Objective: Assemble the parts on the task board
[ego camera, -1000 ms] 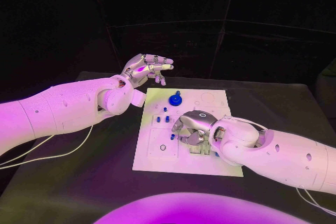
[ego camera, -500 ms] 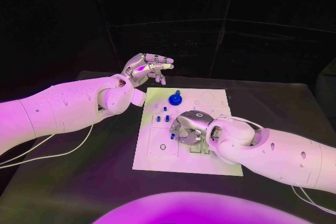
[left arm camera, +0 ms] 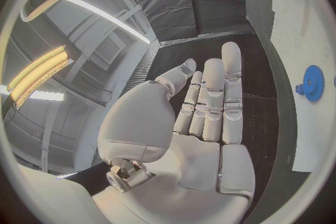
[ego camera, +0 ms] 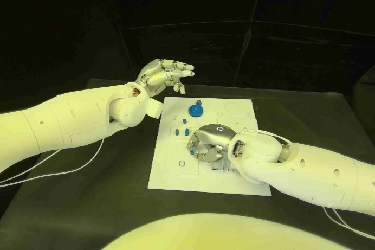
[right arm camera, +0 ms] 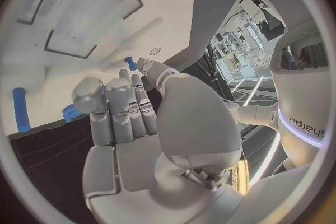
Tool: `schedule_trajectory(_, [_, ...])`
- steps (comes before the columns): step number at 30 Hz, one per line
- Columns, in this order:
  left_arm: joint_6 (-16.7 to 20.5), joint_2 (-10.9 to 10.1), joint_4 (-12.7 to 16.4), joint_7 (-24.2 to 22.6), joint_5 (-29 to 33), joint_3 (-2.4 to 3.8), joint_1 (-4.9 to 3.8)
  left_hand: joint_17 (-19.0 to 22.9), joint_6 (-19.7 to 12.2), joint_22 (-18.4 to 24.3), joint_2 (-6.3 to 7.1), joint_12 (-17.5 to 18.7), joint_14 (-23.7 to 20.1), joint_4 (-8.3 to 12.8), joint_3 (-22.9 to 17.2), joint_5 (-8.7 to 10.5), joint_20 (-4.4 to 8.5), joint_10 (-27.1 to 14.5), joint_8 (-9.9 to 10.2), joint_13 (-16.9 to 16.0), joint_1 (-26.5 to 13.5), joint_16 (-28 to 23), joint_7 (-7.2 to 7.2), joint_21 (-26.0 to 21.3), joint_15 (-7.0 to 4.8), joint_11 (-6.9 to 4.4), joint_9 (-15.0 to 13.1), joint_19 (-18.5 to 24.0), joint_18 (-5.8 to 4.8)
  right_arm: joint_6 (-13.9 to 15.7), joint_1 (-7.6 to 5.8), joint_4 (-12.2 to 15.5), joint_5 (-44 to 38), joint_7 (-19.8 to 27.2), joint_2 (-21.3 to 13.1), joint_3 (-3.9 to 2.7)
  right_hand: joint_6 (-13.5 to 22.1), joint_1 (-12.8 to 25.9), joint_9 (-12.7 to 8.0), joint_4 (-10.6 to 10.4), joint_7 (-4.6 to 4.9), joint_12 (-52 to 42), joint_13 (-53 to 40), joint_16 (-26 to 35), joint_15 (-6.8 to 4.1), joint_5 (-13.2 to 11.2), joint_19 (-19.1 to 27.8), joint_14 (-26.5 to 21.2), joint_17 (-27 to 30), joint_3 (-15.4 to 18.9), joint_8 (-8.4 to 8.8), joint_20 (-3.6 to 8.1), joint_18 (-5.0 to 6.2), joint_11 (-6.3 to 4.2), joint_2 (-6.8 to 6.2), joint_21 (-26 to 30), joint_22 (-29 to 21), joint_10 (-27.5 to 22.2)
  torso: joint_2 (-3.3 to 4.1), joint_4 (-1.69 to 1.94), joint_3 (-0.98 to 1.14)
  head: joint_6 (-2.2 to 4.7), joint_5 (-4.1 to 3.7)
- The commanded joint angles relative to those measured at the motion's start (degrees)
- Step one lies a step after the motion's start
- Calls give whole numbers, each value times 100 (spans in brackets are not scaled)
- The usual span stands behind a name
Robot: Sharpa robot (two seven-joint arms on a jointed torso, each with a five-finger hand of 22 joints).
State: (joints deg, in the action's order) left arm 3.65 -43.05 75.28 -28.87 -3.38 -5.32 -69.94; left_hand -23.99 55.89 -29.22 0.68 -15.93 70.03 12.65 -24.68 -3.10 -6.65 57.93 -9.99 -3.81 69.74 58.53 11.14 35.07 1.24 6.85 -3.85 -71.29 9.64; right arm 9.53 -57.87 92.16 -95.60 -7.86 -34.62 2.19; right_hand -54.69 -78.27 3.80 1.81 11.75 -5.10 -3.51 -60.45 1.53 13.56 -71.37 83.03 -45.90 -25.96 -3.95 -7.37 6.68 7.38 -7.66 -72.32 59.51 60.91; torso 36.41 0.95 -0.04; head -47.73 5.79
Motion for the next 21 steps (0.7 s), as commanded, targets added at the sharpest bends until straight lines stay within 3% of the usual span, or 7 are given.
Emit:
schedule_trajectory(1, [-74, 8, 1, 2, 29, 5, -11, 9, -39, 8, -40, -28, -19, 11, 27, -18, -12, -29, -37, -9, 15, 20, -2, -36, 16, 3, -10, -28, 81, -65, -6, 14, 23, 65, 3, -2, -4, 5, 9, -4, -10, 28, -4, -22, 31, 36, -7, 1, -5, -37, 2, -41, -8, -1, 48, -14, 9, 49, -2, 0, -1, -4, -9])
schedule_trajectory(10, [-69, 3, 4, 11, 29, 5, -11, 9, -39, 8, -40, -28, -19, 11, 27, -18, -12, -29, -37, -9, 15, 20, -2, -36, 16, 3, -10, -28, 81, -23, -5, 26, 6, 82, 8, -2, -15, 11, 12, -4, -9, 25, -5, -23, 30, 37, -6, 1, 2, -46, -3, -41, -7, -2, 51, -14, 7, 69, 2, -5, 1, -2, -11])
schedule_trajectory(21, [-53, -2, 1, 10, 29, 5, -11, 12, -42, 10, -45, -34, -21, 13, 30, -16, -12, -35, -40, -8, 20, 22, 0, -39, 16, 4, -10, -29, 81, 576, -5, -27, -293, 12, -24, -2, 475, -3, -18, 124, 13, 135, -3, 450, 79, 26, 362, -191, 672, -53, 46, -67, 102, 60, -17, 330, -523, -350, -1, 0, 2, 6, -25])
